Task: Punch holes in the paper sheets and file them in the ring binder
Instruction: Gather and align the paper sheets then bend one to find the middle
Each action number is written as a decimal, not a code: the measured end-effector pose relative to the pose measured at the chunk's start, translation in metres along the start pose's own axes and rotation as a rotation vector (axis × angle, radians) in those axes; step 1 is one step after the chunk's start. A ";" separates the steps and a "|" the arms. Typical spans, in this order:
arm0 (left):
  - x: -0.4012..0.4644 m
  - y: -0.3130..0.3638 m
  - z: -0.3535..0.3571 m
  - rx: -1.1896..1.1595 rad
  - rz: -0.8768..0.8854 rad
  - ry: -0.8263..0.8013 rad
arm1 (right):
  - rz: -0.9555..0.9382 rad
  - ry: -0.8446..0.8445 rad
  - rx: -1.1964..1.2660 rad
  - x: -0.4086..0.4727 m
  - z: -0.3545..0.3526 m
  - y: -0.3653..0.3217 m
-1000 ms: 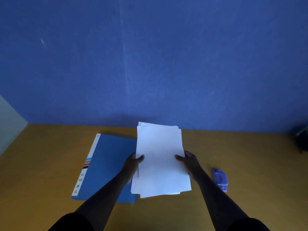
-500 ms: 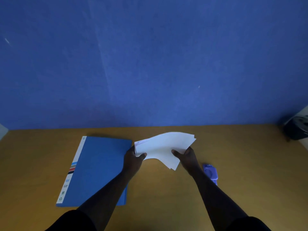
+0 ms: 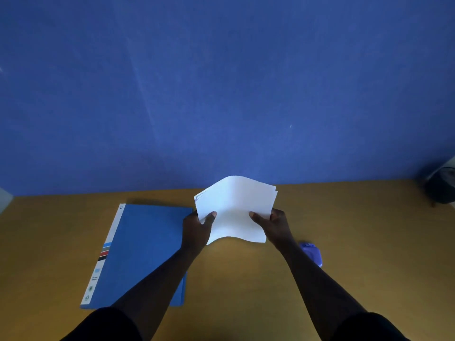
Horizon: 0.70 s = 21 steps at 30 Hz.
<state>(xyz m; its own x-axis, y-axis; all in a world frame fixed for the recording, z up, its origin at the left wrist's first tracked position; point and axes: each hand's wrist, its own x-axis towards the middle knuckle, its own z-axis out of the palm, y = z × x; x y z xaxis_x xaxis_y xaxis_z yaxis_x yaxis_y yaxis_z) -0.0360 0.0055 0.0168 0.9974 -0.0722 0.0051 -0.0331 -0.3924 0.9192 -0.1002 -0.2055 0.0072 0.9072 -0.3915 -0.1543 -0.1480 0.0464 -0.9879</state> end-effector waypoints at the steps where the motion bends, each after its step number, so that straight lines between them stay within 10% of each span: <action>1: 0.000 0.001 0.001 -0.007 -0.005 0.004 | 0.014 -0.004 0.010 0.001 0.000 0.000; 21: 0.008 -0.002 0.014 -0.157 -0.201 -0.084 | 0.121 -0.006 0.081 0.003 -0.002 0.006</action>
<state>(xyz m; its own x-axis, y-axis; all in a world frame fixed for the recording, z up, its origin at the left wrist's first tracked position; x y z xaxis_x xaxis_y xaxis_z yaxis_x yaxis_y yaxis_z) -0.0289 -0.0069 0.0099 0.9739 -0.0859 -0.2100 0.1817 -0.2595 0.9485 -0.0990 -0.2082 0.0010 0.8870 -0.3727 -0.2725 -0.2246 0.1673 -0.9600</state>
